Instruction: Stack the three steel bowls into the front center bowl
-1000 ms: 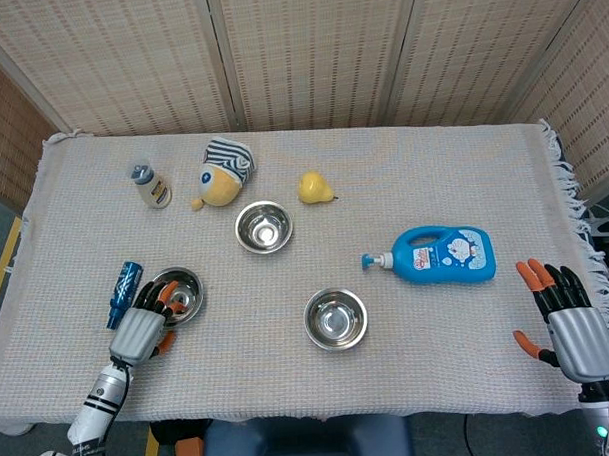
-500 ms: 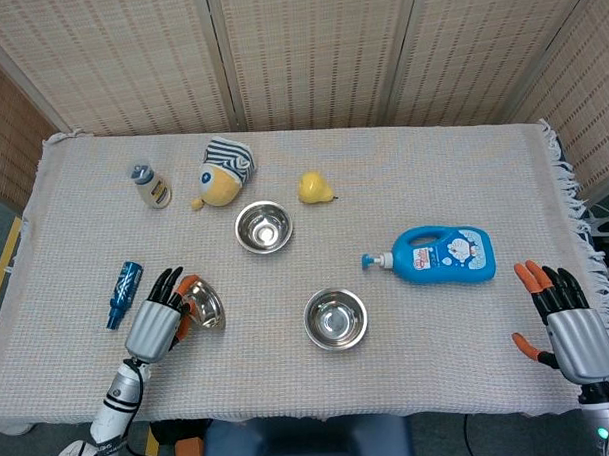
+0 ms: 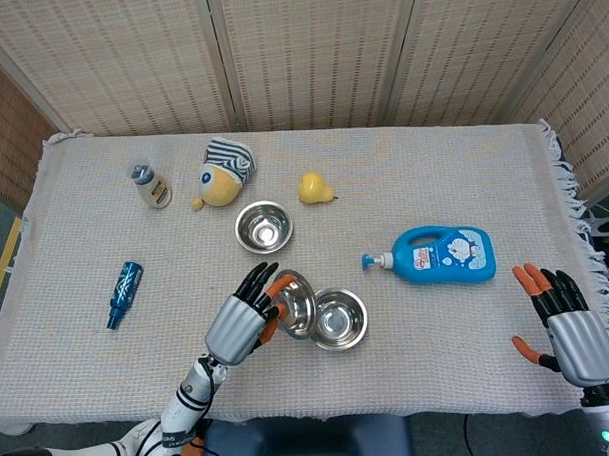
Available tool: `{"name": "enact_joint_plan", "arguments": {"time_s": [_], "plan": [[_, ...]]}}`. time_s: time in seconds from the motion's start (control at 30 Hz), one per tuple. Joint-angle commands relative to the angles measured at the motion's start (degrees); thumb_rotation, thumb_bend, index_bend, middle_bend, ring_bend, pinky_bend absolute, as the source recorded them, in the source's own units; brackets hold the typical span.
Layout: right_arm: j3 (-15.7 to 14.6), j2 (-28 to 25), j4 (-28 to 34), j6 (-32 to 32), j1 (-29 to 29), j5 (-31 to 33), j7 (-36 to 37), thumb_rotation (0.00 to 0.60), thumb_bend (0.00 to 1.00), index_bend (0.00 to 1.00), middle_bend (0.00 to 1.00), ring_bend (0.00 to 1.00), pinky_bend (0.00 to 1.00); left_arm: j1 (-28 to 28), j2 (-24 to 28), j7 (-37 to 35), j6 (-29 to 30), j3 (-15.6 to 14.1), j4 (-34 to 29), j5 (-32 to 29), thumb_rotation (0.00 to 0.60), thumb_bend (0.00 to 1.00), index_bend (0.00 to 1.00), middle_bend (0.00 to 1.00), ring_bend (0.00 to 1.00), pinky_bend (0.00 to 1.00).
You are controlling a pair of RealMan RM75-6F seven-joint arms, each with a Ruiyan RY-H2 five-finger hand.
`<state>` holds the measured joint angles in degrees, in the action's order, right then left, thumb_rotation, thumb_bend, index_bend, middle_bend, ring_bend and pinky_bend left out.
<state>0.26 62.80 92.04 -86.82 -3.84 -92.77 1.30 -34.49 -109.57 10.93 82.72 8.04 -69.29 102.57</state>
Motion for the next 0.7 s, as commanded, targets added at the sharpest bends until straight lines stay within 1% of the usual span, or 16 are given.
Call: {"name": "enact_joint_plan", "arguments": {"time_s": [0.03, 0.2, 0.33, 0.43, 0.53, 0.57, 0.63, 0.7], "plan": [[0.2, -0.1, 0.1, -0.3, 0.2, 0.3, 0.1, 0.600, 0.13, 0.00, 0.00, 0.00, 0.00, -2.1, -3.2, -0.4, -2.3, 1.1, 0.2, -1.5, 0.600, 0.69, 0.78, 0.18, 0.00, 0.11], [0.5, -0.2, 0.0, -1.0, 0.4, 0.3, 0.3, 0.600, 0.13, 0.00, 0.00, 0.00, 0.00, -3.8, -8.9, -1.7, -5.5, 1.7, 3.4, -4.7, 0.600, 0.69, 0.78, 0.19, 0.00, 0.11], [0.7, -0.5, 0.1, -1.3, 0.6, 0.6, 0.9, 0.600, 0.13, 0.00, 0.00, 0.00, 0.00, -5.3, -13.2, -2.0, -7.0, 2.4, 7.7, -6.2, 0.600, 0.69, 0.77, 0.19, 0.00, 0.11], [0.7, -0.8, 0.0, -2.1, 0.9, 0.4, 1.5, 0.600, 0.13, 0.00, 0.00, 0.00, 0.00, -5.9, -14.8, -2.6, -8.7, 2.5, 11.2, -7.7, 0.600, 0.69, 0.74, 0.19, 0.00, 0.11], [1.0, -0.9, -0.1, -2.9, 1.2, 0.4, 1.8, 0.600, 0.13, 0.00, 0.00, 0.00, 0.00, -5.5, -15.5, -4.5, -10.5, 2.2, 12.8, -9.8, 0.600, 0.64, 0.69, 0.19, 0.00, 0.10], [1.0, -0.9, -0.1, -3.0, 1.3, 0.5, 1.8, 0.600, 0.13, 0.00, 0.00, 0.00, 0.00, -5.4, -15.6, -5.2, -11.1, 1.9, 12.8, -10.3, 0.600, 0.61, 0.66, 0.19, 0.00, 0.10], [1.3, -0.8, -0.1, -2.9, 1.3, 1.0, 1.8, 0.600, 0.13, 0.00, 0.00, 0.00, 0.00, -5.4, -15.5, -5.9, -12.7, 0.9, 12.6, -10.9, 0.600, 0.57, 0.55, 0.17, 0.00, 0.09], [1.4, -0.8, -0.1, -2.7, 1.3, 1.3, 1.8, 0.600, 0.13, 0.00, 0.00, 0.00, 0.00, -5.7, -15.2, -5.4, -14.3, 0.2, 12.3, -11.2, 0.600, 0.51, 0.36, 0.12, 0.00, 0.08]]}}
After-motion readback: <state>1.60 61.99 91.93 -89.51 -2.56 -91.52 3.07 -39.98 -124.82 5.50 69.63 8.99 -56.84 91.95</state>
